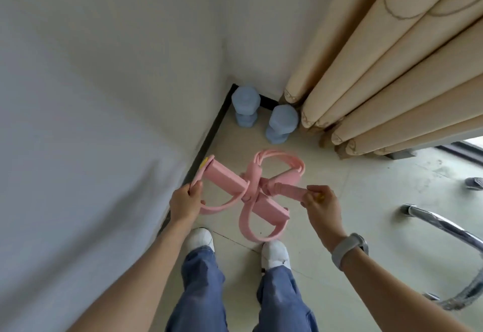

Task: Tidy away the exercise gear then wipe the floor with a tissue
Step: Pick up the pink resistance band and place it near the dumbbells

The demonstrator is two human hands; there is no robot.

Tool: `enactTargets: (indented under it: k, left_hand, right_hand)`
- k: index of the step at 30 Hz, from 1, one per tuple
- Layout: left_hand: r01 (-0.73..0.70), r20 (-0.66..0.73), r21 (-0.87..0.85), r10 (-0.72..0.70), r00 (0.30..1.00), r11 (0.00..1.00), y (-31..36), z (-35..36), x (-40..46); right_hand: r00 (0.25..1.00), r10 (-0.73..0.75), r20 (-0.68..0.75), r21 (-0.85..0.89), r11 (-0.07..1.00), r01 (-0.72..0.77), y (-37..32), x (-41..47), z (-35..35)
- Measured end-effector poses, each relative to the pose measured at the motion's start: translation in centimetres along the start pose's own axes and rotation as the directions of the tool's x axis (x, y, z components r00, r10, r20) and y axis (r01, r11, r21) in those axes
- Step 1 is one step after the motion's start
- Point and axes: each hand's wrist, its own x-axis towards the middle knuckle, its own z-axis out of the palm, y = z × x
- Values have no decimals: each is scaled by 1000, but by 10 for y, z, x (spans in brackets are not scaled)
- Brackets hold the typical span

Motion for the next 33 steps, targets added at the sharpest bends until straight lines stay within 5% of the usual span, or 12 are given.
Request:
enactTargets:
  k: [6,14,21,23,26,29,31,33]
  left_hand:
    - [-86,121,61,79,990,994,-43,77,161]
    - [-98,264,-41,105,959,994,-92,169,283]
    - [-181,54,-255,201,978,950,-101,181,321]
    - [-105,103,-351,150,983,931,-102,175,327]
    - [34,258,-442,91,962,896,-113,175,320]
    - [-221,170,-167,249,954,961,-134,188,303]
    - [-540,104,84,531,841,838,-146,202,283]
    - [-712,181,269,692,699,649,-156,216,260]
  right_hand:
    - [997,11,-82,92,996,-3,91,113,88]
    - [992,44,116,196,978,-66,221,182,161]
    - [947,-6,320,208,976,-64,231,193,199]
    - [946,-62,318,148,989,15,222,195,199]
    - [939,-272,210,-218,923,316,214,203,190]
    - [817,-489,305,-606,562,563,209,225,184]
    - [806,-478,348,-688,454,566,206,244,182]
    - [820,-443,362,-722,423,547,207,255,181]
